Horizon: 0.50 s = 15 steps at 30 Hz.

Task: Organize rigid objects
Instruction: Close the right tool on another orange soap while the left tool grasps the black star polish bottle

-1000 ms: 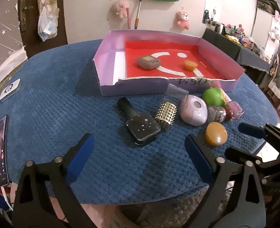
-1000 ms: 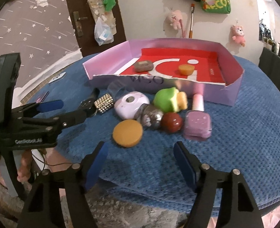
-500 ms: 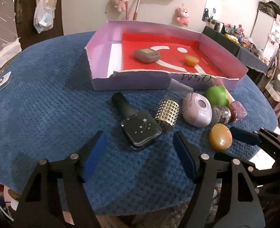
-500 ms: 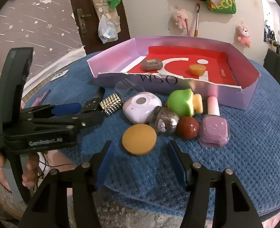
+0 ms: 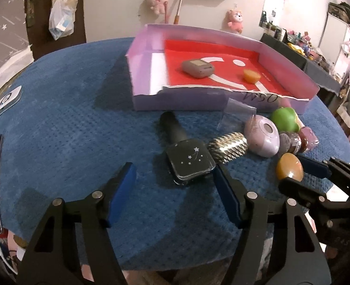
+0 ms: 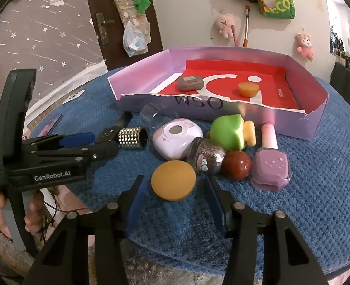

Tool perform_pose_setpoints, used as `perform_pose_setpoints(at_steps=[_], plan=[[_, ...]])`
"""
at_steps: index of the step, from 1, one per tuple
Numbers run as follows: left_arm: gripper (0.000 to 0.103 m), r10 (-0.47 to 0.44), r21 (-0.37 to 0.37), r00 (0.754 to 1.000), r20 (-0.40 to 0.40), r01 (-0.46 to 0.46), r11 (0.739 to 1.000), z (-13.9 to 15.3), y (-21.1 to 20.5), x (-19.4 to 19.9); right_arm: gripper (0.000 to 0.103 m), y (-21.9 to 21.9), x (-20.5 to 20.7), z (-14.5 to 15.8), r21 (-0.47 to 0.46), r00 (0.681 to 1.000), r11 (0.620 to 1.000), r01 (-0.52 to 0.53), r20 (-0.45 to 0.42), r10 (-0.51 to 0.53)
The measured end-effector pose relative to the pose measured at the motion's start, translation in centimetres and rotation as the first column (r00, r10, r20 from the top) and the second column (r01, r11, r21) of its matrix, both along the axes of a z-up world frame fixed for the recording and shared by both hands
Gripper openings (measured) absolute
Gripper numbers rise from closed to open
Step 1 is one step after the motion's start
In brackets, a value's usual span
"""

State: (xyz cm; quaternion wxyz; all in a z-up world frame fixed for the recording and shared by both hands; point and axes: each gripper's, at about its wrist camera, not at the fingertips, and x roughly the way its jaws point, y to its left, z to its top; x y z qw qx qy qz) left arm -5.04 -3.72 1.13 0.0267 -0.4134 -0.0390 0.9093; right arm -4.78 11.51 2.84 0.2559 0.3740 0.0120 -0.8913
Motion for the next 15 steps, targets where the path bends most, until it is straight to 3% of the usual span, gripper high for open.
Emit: perform_pose_setpoints(at_steps=[4, 9, 12, 14, 15], plan=[[0.065, 0.024, -0.002, 1.000, -0.007, -0.024, 1.000, -0.1, 0.5, -0.6, 0.054, -0.3, 0.1, -0.1, -0.001, 1.000, 1.000, -0.004, -0.016, 0.004], [0.057, 0.057, -0.038, 0.998, -0.029, -0.058, 0.998, -0.2, 1.3, -1.3, 0.051, -0.6, 0.4, -0.3, 0.010, 0.999, 1.000, -0.004, -0.046, 0.005], [0.050, 0.066, -0.026, 0.997, -0.040, -0.067, 0.997, -0.2, 1.2, -1.1, 0.040, -0.9, 0.7, -0.5, 0.050, 0.997, 0.999, 0.011, -0.081, -0.007], [0.038, 0.066, -0.029, 0.997, -0.049, -0.068, 0.997, -0.2, 1.4, -0.8, 0.040, -0.9, 0.7, -0.5, 0.052, 0.996, 0.999, 0.010, -0.088, -0.005], [0.038, 0.068, -0.028, 0.996, -0.049, -0.070, 0.997, -0.1, 1.4, -0.7, 0.040, -0.9, 0.7, -0.5, 0.051, 0.996, 0.999, 0.007, -0.088, -0.003]])
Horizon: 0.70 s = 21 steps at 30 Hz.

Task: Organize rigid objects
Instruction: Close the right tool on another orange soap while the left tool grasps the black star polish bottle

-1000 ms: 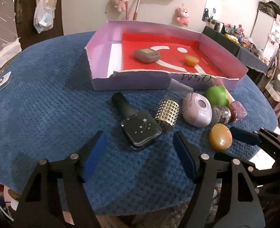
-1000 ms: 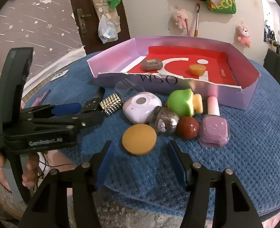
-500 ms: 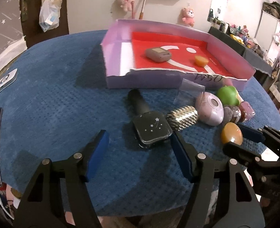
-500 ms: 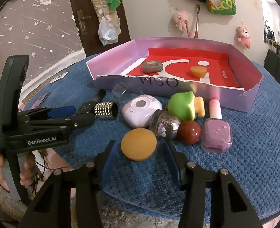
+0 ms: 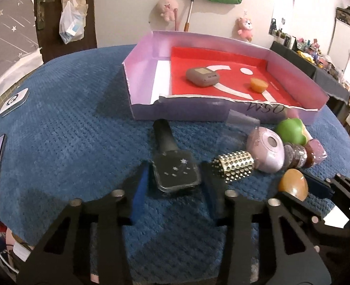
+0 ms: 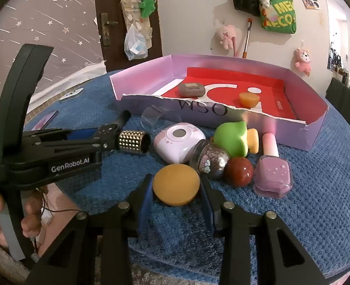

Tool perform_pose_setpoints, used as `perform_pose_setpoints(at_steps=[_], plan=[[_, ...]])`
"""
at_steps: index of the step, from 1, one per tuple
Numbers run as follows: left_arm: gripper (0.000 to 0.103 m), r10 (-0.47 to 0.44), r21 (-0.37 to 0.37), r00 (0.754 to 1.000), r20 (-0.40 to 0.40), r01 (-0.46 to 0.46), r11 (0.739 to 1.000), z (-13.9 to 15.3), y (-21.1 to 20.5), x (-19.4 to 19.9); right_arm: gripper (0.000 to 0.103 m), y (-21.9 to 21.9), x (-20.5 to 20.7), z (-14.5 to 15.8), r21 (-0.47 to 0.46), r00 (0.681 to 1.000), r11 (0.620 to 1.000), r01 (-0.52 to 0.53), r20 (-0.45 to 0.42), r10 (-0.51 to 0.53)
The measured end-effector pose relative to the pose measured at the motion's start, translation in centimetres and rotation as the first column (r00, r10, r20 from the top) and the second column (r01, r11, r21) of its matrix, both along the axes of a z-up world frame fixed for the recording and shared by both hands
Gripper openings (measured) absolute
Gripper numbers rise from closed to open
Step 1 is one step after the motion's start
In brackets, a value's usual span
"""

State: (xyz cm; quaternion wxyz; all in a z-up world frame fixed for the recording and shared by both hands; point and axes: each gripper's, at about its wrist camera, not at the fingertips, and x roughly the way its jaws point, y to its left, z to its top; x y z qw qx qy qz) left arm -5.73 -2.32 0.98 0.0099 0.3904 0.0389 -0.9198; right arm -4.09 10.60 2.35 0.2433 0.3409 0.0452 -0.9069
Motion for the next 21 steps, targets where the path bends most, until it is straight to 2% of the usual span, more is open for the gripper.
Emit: perform_pose_setpoints(at_steps=[6, 15, 21], plan=[[0.038, 0.004, 0.058, 1.000, -0.001, -0.004, 0.998, 0.3, -0.9, 0.4, 0.040, 0.4, 0.3, 0.7, -0.043, 1.000, 0.999, -0.030, 0.008, 0.030], [0.038, 0.003, 0.055, 0.999, -0.050, 0.000, 0.999, 2.2, -1.3, 1.8, 0.040, 0.9, 0.1, 3.1, -0.140, 0.997, 0.987, -0.073, 0.017, 0.076], [0.037, -0.038, 0.058, 0.996, -0.081, 0.043, 0.997, 3.4, -0.4, 2.1, 0.040, 1.3, -0.4, 3.8, -0.145, 0.997, 0.987, -0.068, 0.008, 0.070]])
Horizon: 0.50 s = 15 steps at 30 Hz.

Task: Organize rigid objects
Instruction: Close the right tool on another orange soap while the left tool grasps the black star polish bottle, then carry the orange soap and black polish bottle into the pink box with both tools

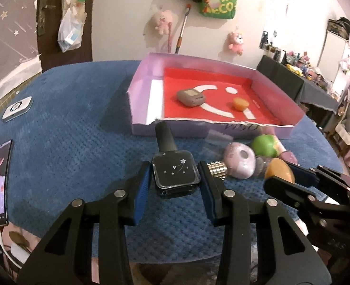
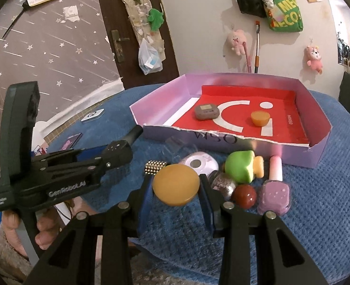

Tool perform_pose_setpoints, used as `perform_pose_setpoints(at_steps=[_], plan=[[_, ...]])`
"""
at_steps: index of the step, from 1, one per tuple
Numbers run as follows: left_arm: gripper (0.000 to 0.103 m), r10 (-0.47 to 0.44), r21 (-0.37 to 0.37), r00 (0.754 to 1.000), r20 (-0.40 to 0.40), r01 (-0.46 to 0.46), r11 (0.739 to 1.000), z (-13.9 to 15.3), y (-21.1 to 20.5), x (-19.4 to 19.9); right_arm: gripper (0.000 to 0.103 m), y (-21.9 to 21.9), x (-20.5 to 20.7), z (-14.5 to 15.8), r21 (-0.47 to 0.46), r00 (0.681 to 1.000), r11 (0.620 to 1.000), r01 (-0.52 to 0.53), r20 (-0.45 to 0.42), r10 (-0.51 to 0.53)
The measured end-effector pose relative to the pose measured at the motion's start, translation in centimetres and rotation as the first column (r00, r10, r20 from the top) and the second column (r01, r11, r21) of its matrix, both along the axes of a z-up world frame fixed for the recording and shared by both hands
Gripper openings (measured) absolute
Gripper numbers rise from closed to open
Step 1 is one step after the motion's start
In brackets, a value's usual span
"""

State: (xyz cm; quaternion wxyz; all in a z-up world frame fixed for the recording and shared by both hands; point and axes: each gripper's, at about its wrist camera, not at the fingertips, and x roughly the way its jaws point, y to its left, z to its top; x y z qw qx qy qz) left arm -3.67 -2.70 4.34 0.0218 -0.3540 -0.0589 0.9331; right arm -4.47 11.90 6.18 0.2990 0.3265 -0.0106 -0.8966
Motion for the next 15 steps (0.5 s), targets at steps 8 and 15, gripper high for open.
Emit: perform_pose_setpoints(at_steps=[8, 15], plan=[[0.037, -0.037, 0.012, 0.999, -0.010, 0.038, 0.999, 0.6, 1.0, -0.3, 0.040, 0.9, -0.8, 0.6, -0.011, 1.000, 1.000, 0.010, 0.001, -0.010], [0.037, -0.075, 0.013, 0.997, -0.031, 0.075, 0.997, 1.6, 1.8, -0.9, 0.040, 1.6, -2.0, 1.9, -0.018, 1.000, 1.000, 0.009, -0.012, -0.009]])
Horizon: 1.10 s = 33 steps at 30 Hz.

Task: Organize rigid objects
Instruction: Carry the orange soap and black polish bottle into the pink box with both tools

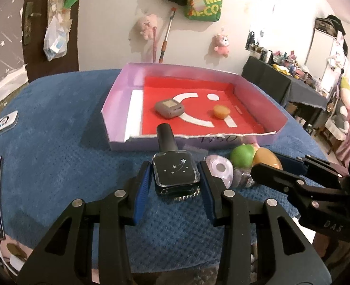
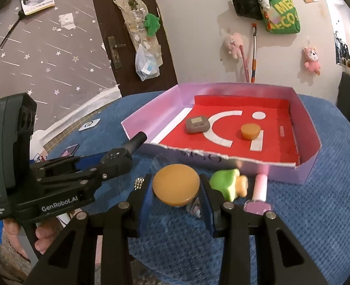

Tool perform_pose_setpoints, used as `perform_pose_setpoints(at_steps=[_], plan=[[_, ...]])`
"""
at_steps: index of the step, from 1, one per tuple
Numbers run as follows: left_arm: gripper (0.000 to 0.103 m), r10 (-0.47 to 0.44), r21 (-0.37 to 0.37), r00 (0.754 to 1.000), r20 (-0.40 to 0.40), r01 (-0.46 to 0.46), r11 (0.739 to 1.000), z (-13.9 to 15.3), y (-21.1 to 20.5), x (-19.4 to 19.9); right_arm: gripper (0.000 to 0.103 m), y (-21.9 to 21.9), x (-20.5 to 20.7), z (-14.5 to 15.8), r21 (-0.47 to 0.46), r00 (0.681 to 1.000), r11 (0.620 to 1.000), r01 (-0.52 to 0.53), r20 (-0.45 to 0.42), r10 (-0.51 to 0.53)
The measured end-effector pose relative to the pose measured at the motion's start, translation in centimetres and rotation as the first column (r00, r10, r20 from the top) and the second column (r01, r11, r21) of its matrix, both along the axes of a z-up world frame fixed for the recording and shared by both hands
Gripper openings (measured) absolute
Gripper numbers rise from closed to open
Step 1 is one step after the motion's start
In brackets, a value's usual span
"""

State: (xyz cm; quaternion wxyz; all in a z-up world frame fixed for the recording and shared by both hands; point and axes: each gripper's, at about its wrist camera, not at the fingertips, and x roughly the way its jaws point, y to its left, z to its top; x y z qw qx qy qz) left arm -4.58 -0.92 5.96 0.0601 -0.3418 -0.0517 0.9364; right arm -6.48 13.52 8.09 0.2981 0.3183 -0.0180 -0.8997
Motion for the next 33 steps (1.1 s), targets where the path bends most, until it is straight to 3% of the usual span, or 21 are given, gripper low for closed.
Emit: perform_pose_setpoints(at_steps=[9, 33], plan=[[0.037, -0.055, -0.021, 0.998, -0.024, 0.055, 0.998, 1.3, 1.1, -1.5, 0.040, 0.2, -1.4, 1.1, 0.014, 1.000, 1.000, 0.002, -0.021, -0.002], [0.035, -0.167, -0.015, 0.986, -0.002, 0.167, 0.986, 2.6, 2.1, -6.5, 0.040, 1.5, -6.8, 1.6, 0.014, 0.999, 1.000, 0.028, 0.025, -0.028]])
